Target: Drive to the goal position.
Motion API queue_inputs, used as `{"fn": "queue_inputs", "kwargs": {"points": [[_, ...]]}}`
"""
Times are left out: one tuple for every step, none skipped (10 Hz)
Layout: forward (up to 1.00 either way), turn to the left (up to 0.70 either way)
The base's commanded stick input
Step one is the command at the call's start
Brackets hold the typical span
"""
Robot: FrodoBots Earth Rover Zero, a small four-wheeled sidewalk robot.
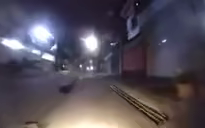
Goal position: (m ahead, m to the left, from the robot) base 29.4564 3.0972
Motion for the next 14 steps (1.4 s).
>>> {"fn": "queue_inputs", "kwargs": {"points": [[0.70,0.00],[0.70,0.00],[0.70,0.00],[0.70,0.00],[0.70,0.00],[0.70,0.00],[0.70,0.00],[0.70,0.00],[0.70,0.00],[0.70,0.00],[0.70,0.00],[0.70,0.00],[0.70,0.00],[0.70,0.00]]}}
